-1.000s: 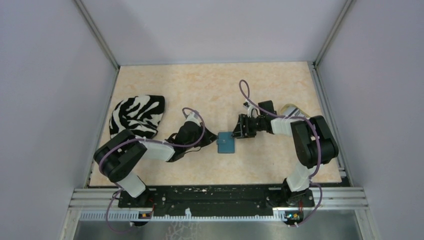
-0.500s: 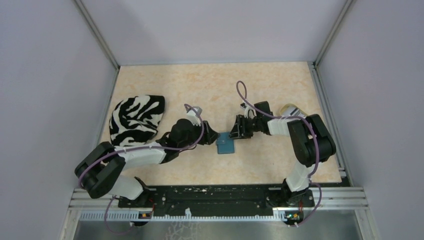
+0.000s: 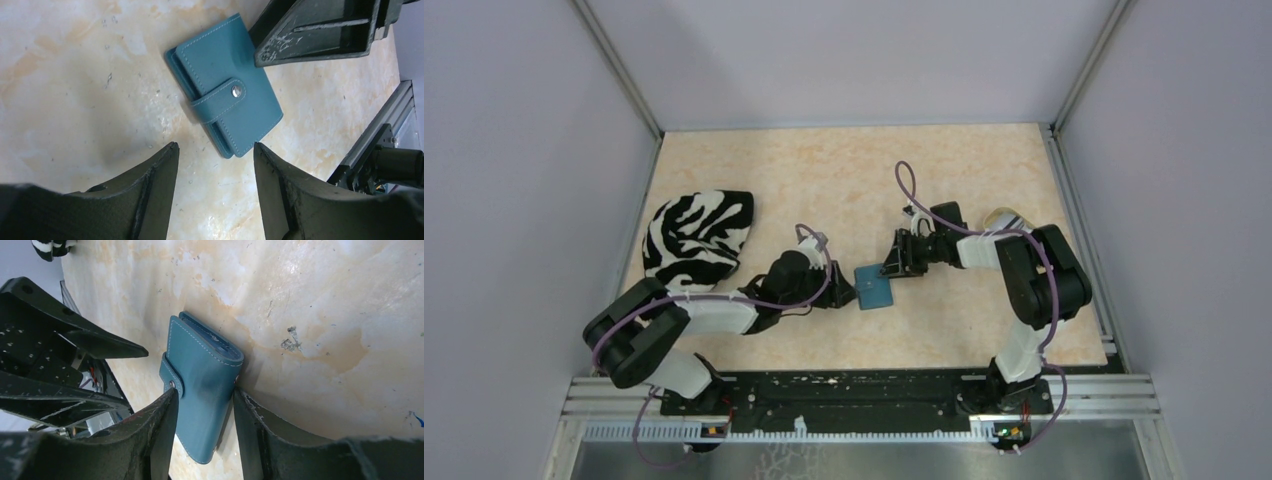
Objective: Put the credit cards into the card holder
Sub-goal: Open the card holder at the center of the board.
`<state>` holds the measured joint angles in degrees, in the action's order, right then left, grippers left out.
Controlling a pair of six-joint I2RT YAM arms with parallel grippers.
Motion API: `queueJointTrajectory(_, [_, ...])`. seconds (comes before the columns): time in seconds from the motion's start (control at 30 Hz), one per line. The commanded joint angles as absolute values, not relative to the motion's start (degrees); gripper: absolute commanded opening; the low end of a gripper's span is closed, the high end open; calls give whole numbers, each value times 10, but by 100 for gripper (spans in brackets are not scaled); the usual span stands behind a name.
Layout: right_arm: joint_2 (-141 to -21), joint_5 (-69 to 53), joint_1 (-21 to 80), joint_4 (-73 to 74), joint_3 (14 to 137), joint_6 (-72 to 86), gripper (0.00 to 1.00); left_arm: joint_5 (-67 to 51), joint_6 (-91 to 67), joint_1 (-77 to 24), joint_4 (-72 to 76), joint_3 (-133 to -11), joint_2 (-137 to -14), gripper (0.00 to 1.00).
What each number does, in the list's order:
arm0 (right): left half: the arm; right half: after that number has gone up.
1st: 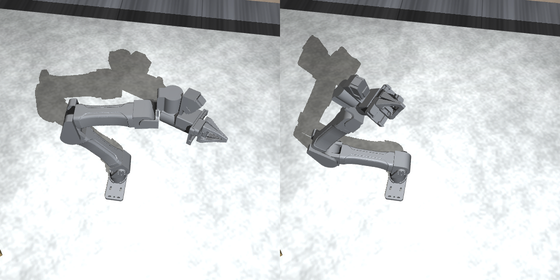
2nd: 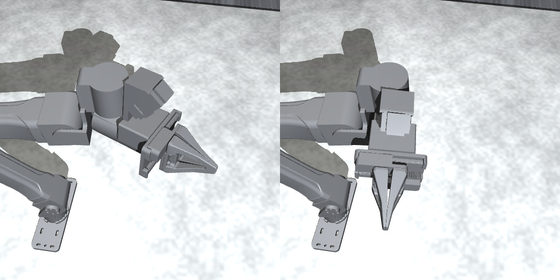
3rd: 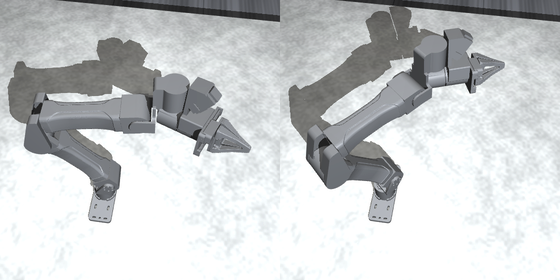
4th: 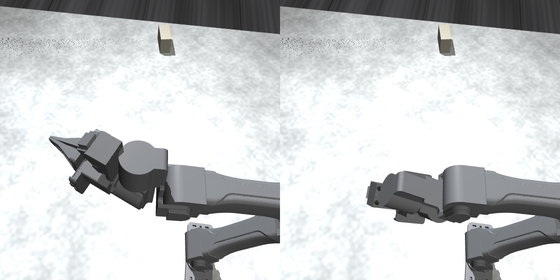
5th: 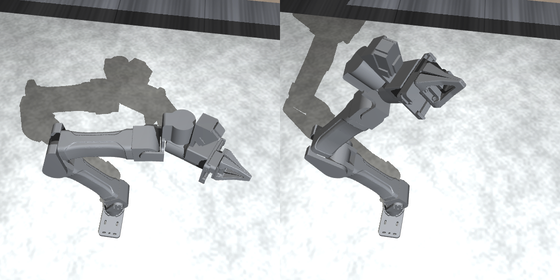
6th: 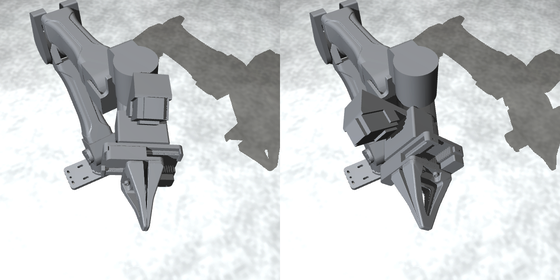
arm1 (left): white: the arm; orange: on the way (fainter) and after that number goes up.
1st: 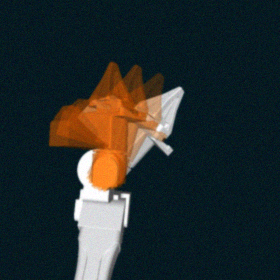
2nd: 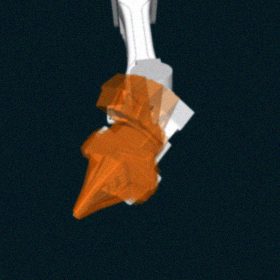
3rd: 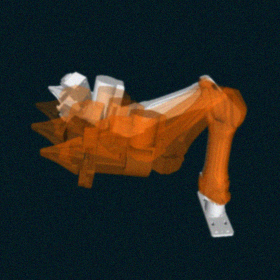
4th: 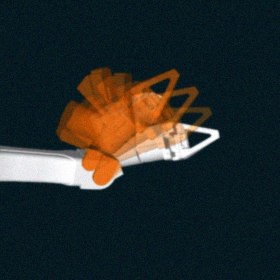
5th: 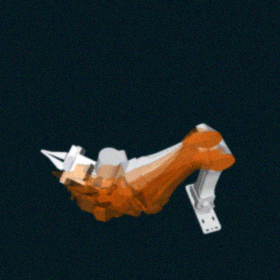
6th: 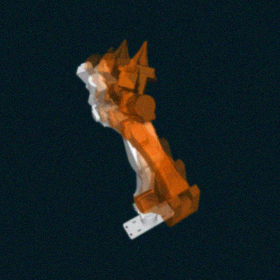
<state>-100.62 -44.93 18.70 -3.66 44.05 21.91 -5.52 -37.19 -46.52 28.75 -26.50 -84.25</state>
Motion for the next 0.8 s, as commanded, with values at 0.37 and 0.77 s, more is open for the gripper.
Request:
queueJointTrajectory(0.37, [-1016,-387,195,-1,446,184,45,25,-393,-466,430,-146,-700,97])
queueJointTrajectory(0.77, [-1033,-395,197,16,452,159,38,-149,-126,-453,435,-157,-723,94])
